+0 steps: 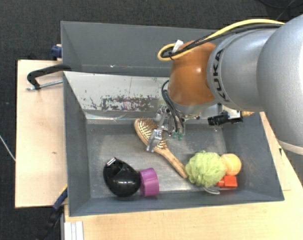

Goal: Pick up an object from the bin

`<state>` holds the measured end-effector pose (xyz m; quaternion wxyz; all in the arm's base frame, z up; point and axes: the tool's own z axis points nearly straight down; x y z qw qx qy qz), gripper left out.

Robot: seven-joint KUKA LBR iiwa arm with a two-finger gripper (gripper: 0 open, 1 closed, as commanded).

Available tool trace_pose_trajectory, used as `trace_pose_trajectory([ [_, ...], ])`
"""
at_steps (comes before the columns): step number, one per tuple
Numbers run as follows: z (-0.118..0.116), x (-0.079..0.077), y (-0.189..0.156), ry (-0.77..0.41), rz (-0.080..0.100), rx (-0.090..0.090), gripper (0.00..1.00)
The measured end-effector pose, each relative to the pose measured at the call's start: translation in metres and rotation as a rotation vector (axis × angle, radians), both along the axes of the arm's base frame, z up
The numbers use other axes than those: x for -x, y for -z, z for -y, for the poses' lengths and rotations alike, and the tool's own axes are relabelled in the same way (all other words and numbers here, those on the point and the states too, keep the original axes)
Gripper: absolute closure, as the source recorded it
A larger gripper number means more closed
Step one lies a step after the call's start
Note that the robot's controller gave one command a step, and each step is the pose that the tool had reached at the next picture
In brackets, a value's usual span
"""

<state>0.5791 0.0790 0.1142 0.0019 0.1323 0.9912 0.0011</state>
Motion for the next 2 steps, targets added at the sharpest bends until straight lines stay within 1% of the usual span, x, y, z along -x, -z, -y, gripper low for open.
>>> trace_pose_trajectory([
  [2,0.000,0.000,-0.027,-0.001,0.001,0.000,1.00],
])
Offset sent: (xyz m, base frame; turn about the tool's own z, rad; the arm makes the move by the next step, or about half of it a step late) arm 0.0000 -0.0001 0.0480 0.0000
